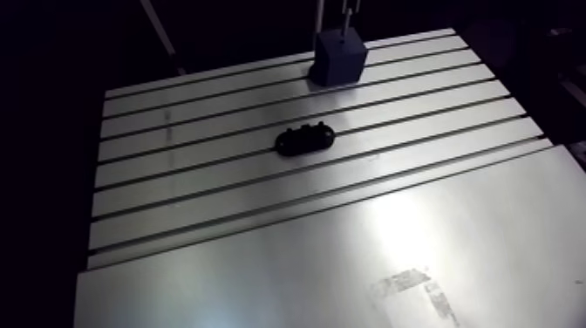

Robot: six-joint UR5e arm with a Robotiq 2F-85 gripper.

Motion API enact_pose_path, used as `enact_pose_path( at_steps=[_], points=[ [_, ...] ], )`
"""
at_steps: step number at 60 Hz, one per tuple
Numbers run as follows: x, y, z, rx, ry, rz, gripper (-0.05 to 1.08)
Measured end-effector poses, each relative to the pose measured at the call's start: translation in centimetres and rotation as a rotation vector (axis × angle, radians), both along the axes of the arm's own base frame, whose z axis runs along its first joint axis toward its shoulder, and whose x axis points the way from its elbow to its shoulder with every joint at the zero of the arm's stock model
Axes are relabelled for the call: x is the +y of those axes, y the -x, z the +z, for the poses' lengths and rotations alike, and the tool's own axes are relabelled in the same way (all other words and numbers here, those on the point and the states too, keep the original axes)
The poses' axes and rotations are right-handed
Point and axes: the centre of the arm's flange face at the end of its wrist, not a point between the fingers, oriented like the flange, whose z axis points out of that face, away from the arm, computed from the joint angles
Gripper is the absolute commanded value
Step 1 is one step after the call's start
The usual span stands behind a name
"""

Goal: Pick up the M10 bolt and insert it into the hole until fully seated.

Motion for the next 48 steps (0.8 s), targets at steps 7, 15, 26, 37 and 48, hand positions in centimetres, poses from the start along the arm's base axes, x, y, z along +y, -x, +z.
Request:
enact_pose_path(
  at_steps=[7,15,26,37,48],
  points=[
    [-0.02,-0.01,-0.05,-0.001,0.0,0.0,1.08],
    [-0.08,0.0,-0.11,-0.002,-0.001,0.001,1.08],
    [-0.14,-0.01,-0.18,-0.003,-0.001,0.002,1.08],
    [-0.18,-0.1,-0.4,-0.007,-0.001,0.003,1.08],
    [-0.2,-0.2,-0.57,-0.011,0.0,0.002,1.08]
  ],
)
